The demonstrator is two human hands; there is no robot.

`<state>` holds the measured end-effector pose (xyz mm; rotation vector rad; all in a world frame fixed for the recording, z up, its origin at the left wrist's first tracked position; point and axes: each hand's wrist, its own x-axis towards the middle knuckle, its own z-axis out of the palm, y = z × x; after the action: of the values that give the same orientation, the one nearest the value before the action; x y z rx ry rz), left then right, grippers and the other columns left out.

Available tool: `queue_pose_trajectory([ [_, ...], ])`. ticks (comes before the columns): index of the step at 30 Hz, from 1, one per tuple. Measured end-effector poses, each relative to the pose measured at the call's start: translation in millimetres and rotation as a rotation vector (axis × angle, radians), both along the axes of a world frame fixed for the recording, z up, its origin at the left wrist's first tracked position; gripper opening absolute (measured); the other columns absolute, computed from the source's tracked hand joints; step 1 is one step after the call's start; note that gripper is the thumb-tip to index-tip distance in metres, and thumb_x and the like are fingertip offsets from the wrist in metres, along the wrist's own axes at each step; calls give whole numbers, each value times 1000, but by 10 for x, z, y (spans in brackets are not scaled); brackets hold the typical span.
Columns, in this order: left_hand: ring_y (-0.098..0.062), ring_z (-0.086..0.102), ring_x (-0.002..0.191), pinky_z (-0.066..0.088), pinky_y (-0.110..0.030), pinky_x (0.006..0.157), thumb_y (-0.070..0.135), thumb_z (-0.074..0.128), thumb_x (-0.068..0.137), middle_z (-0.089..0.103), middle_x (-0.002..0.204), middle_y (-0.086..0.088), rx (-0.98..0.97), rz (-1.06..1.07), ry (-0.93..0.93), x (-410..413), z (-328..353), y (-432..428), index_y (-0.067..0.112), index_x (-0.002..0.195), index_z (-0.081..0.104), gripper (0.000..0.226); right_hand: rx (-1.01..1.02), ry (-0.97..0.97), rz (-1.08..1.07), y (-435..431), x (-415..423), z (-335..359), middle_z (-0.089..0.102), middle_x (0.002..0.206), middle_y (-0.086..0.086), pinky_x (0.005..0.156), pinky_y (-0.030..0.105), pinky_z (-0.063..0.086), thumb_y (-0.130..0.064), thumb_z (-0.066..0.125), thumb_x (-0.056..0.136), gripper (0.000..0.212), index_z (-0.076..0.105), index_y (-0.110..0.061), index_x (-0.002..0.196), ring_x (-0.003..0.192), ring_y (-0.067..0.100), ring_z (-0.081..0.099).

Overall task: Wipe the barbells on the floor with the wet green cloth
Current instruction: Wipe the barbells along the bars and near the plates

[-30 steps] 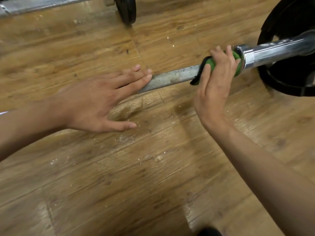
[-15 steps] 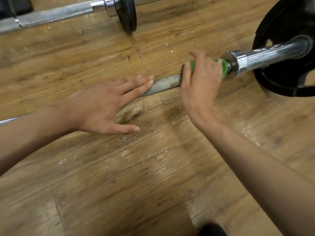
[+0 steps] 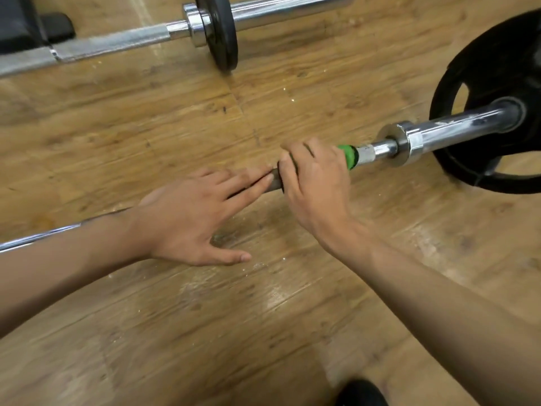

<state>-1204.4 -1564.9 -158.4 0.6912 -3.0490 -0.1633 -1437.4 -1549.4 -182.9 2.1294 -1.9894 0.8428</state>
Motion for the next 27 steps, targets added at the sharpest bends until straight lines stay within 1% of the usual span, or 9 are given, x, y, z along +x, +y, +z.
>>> queue_pose_trajectory([
  [3,-29,40,144,41,-42,106,83,26,95,8,174,-12,-2,-21,-12,-8,-11,114,9,167,9,104,15,86,119,134,-250,-7,65,93,12,83,45,41,-28,42,105,38,70,-7,121,85,36,60],
  [6,-26,22,158,25,-38,121,79,31,98,2,175,-11,52,-57,22,70,-3,208,7,166,1,104,-25,81,-86,223,-776,-18,68,93,15,87,47,44,-27,46,107,37,70,-7,127,89,38,62],
  [9,-19,5,161,7,-33,128,73,33,102,1,175,-10,131,-53,38,222,13,269,7,166,-5,99,38,55,-265,320,-780,6,68,97,15,99,47,42,-30,45,106,41,67,-10,135,96,39,62],
  [14,-26,8,161,15,-41,127,66,34,104,10,174,-15,108,-76,25,279,-70,424,4,166,8,91,42,25,104,717,124,46,65,92,11,87,45,41,-41,38,111,46,70,-14,130,88,35,61],
  [16,-29,10,161,20,-45,125,64,36,105,9,174,-15,99,-89,34,244,-79,525,3,165,11,89,46,66,222,777,33,63,64,90,8,84,43,41,-45,37,111,48,71,-16,129,84,33,60],
  [18,-29,10,161,21,-46,125,61,38,104,7,174,-15,91,-88,28,234,-66,616,4,165,12,88,83,97,171,808,-337,48,62,89,7,83,44,40,-44,39,112,44,71,-17,128,83,33,59],
  [22,-31,11,161,20,-49,125,58,42,102,9,174,-15,-14,-84,15,223,-89,831,4,165,12,88,138,44,-144,795,-977,63,69,90,10,90,51,45,-38,42,111,38,73,-16,112,88,38,63],
  [25,-35,14,160,22,-53,123,53,50,98,11,173,-17,-86,-71,-21,185,-109,958,4,165,13,91,180,35,-275,938,-576,117,68,91,8,95,49,40,-34,47,103,30,73,-19,102,92,36,61],
  [27,-38,18,159,23,-54,122,48,52,96,14,172,-20,-140,-64,-37,175,-112,1038,3,165,16,89,180,37,-118,1133,-109,160,66,90,2,91,45,38,-35,47,102,28,72,-22,100,89,29,58],
])
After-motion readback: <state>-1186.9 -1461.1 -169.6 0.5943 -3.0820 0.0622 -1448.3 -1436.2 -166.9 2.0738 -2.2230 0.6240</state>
